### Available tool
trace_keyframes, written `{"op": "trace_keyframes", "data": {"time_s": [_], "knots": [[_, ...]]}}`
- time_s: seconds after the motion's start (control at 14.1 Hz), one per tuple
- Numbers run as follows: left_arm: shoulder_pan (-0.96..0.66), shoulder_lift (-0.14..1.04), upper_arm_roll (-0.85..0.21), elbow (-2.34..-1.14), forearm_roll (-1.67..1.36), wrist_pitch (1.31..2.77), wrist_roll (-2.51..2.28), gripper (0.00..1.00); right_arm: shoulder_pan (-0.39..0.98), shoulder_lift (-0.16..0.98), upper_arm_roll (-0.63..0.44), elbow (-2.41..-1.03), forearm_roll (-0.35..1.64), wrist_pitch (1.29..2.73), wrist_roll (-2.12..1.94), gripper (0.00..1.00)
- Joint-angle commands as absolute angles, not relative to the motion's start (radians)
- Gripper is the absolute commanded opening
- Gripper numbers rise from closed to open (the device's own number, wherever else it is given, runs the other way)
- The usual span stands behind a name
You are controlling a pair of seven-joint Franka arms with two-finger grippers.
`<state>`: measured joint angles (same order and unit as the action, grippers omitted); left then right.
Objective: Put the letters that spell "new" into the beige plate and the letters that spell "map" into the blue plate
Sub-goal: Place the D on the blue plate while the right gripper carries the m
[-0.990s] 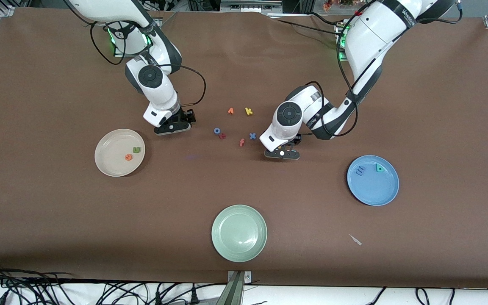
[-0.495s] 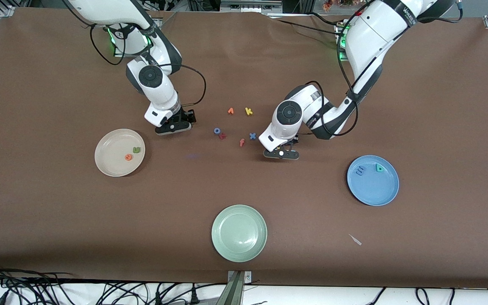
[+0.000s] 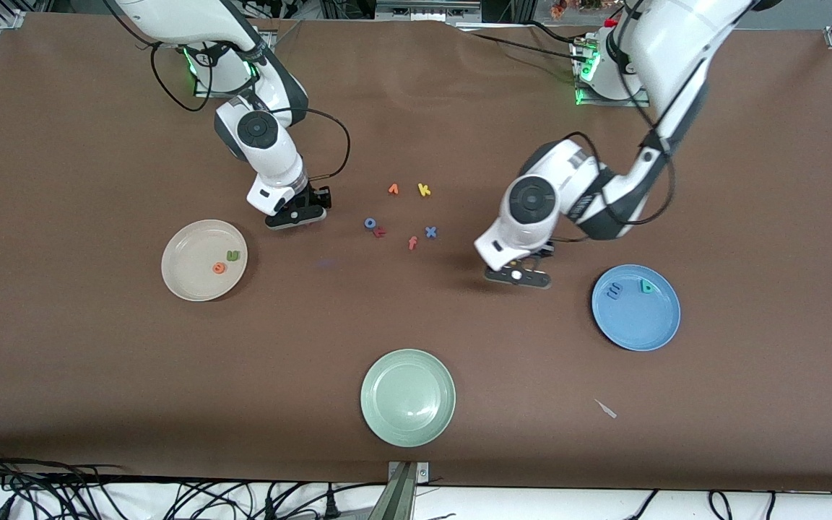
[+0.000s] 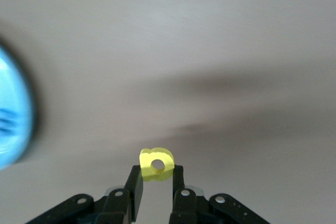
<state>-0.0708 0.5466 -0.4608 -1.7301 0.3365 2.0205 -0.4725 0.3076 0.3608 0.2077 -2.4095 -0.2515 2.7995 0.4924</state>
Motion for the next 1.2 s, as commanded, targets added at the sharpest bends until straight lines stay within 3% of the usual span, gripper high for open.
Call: {"op": "trace_keyframes", "data": {"time_s": [0.0, 0.14, 0.5, 0.57, 0.64, 0.71, 1.13], "knots": [[0.026, 0.492, -0.463, -1.744, 0.364, 1.968, -0.333, 0.0, 0.31, 0.356, 0.187, -2.425, -0.296, 2.821, 0.491, 0.46], [0.105, 0.491, -0.462, -1.746, 0.365, 1.97, -0.253, 0.0, 0.31, 0.357, 0.186, -2.425, -0.299, 2.821, 0.489, 0.36], [0.19, 0.584, -0.453, -1.749, 0.515, 2.068, -0.227, 0.01, 0.308, 0.357, 0.181, -2.425, -0.301, 2.821, 0.489, 0.25], [0.204, 0.603, -0.449, -1.747, 0.517, 2.107, -0.227, 0.24, 0.308, 0.357, 0.181, -2.425, -0.301, 2.821, 0.488, 0.19], [0.216, 0.609, -0.451, -1.747, 0.517, 2.12, -0.227, 0.82, 0.308, 0.359, 0.181, -2.425, -0.301, 2.821, 0.486, 0.13], [0.224, 0.606, -0.451, -1.747, 0.515, 2.12, -0.218, 1.0, 0.308, 0.359, 0.181, -2.425, -0.301, 2.821, 0.485, 0.09], [0.219, 0.545, -0.478, -1.741, 0.471, 2.094, -0.224, 1.0, 0.304, 0.348, 0.143, -2.395, -0.299, 2.806, 0.41, 0.08]]}}
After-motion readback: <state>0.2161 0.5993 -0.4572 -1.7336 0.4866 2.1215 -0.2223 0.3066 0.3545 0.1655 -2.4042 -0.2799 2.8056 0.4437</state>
